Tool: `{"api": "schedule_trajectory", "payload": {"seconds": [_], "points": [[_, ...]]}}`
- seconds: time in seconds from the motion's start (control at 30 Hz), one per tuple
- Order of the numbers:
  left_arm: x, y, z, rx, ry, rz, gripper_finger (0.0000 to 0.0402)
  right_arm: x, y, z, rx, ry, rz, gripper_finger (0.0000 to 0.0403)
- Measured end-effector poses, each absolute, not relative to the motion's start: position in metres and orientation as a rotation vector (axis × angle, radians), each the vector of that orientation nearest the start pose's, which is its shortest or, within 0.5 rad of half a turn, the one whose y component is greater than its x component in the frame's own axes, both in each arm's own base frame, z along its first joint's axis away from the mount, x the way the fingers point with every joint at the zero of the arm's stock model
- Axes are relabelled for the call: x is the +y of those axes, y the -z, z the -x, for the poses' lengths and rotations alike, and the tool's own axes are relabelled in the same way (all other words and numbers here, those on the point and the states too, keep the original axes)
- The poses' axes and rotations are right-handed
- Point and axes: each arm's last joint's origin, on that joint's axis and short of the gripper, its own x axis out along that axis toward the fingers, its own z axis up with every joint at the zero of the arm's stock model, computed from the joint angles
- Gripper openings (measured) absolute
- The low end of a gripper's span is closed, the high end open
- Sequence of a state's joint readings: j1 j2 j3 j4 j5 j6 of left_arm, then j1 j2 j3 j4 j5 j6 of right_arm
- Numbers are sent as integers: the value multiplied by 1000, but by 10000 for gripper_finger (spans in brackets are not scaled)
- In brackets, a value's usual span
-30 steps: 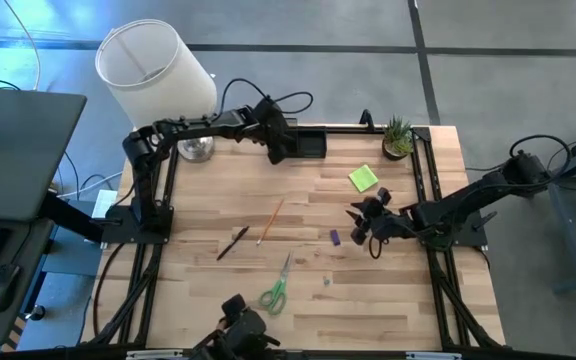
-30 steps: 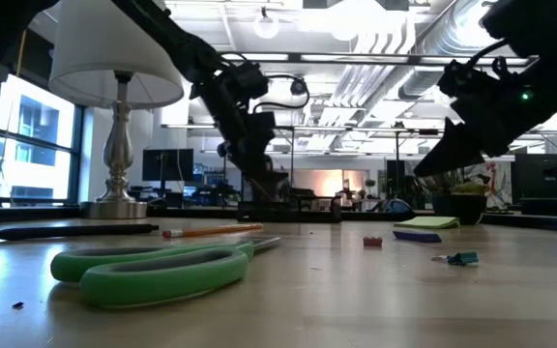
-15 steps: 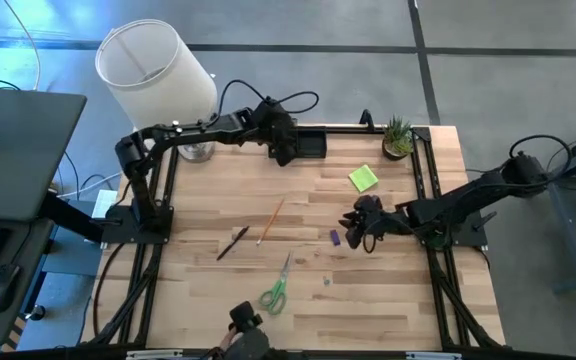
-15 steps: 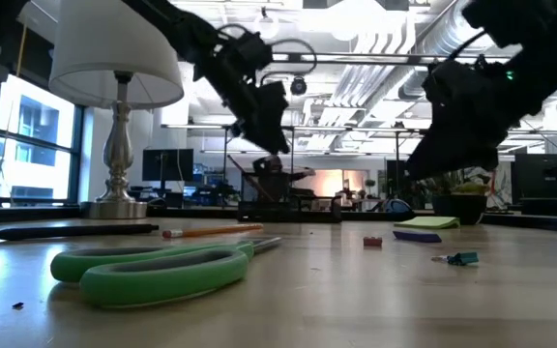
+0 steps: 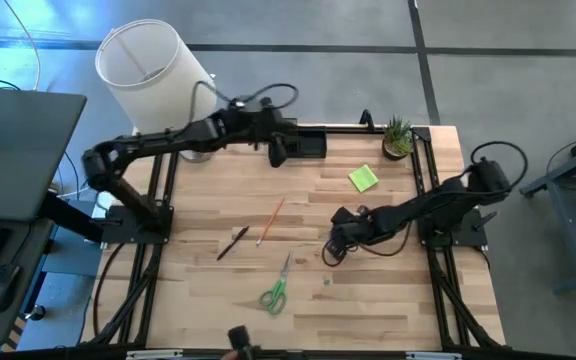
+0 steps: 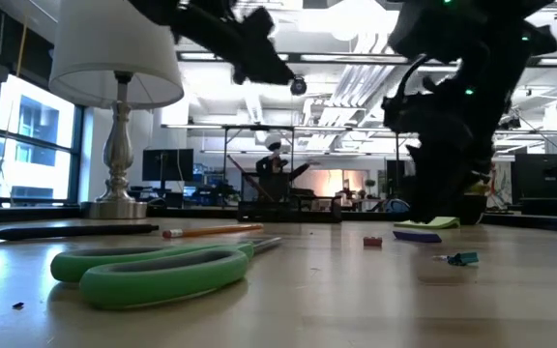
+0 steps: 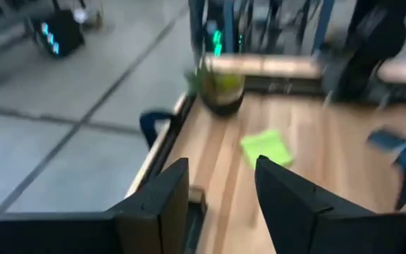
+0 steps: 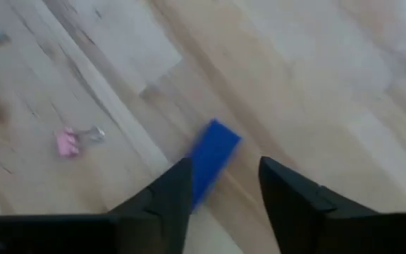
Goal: Pick and place office supplies into organizer
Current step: Put the blue eraser into the black desk organizer
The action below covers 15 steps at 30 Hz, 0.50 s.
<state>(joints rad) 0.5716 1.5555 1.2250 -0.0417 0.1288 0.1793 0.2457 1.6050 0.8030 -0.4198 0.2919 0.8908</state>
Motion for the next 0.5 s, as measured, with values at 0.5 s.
{"api": "schedule_trajectory", "payload": {"seconds": [0.5], "points": [[141,-346,-210,20,-346,-115,140,52,-135,-292,1227,657,-640,251]]}}
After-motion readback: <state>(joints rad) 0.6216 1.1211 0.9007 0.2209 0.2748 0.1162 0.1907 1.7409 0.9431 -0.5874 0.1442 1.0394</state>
